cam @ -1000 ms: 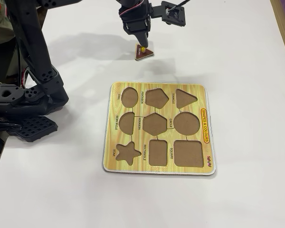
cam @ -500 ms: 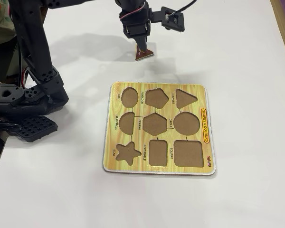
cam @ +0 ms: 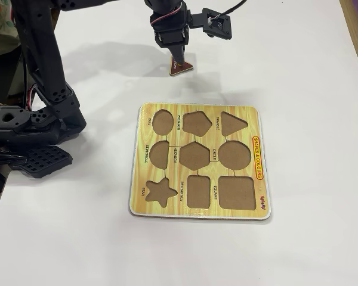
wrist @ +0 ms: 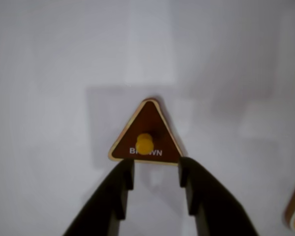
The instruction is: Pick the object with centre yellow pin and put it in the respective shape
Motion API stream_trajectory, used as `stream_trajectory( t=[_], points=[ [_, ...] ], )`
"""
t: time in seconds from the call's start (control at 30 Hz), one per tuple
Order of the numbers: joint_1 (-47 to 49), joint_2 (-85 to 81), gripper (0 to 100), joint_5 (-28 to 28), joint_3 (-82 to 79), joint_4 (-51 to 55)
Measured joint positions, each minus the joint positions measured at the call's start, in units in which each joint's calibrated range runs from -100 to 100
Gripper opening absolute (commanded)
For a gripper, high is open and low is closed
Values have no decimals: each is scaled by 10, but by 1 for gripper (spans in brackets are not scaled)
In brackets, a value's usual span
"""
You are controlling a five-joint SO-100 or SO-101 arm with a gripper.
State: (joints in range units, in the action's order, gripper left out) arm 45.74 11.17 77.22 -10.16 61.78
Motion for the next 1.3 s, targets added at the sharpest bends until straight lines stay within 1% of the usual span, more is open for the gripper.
stream_trajectory(
  t=[0.27,0.4,0.53,1.3],
  points=[
    [7,0,11,0,0,-1],
    [7,6,11,0,0,-42],
    [7,26,11,0,0,-60],
    [7,33,11,0,-27,-61]
  ],
)
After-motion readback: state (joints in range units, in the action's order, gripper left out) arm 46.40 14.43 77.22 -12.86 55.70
